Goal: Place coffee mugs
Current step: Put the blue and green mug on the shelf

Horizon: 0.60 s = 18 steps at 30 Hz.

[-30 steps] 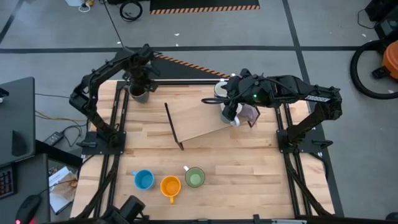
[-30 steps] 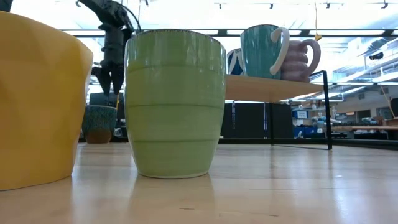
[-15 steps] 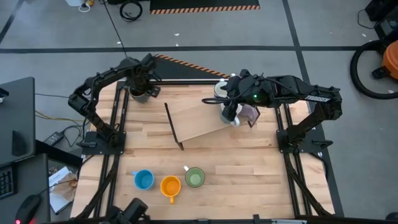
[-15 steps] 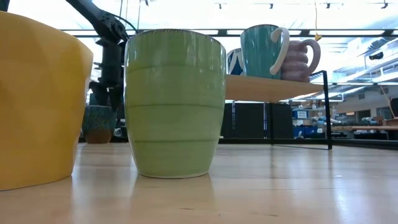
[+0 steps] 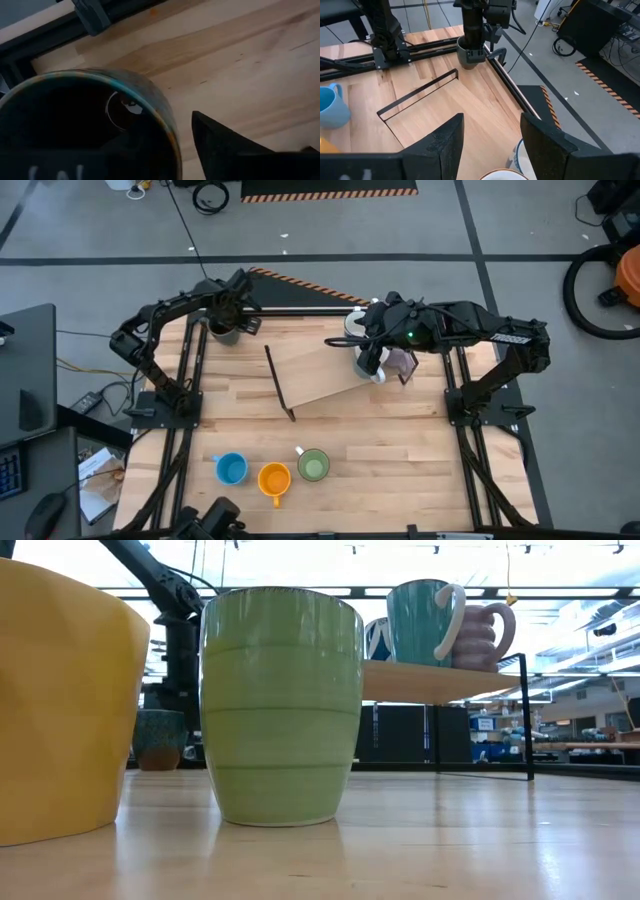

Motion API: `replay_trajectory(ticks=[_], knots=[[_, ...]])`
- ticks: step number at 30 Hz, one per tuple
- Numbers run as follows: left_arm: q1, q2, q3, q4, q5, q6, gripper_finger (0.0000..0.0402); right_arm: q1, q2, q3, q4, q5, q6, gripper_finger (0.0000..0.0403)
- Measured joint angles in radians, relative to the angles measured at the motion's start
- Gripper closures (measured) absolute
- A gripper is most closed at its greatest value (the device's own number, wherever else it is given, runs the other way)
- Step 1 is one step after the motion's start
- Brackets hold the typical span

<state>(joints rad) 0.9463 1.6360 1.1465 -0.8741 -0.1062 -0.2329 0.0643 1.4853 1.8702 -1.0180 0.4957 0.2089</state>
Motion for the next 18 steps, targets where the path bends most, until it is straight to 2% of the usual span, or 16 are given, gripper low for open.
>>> replay_trajectory(ticks=[6,10,18], knots=[[-0.004,0.000,-0.009,0.004,0.007,0.012,0.0319,0.000,0.000,0.000,0.000,0.000,0.000,0.0202],[-0.009,0.000,-0.008,-0.011,0.047,0.033,0.0357,0.000,0.000,0.000,0.000,0.000,-0.002,0.0202],[-0.054,-0.032,0.026,-0.077,0.139,0.042,0.0357,0.001,0.000,0.000,0.000,0.000,-0.002,0.0202]])
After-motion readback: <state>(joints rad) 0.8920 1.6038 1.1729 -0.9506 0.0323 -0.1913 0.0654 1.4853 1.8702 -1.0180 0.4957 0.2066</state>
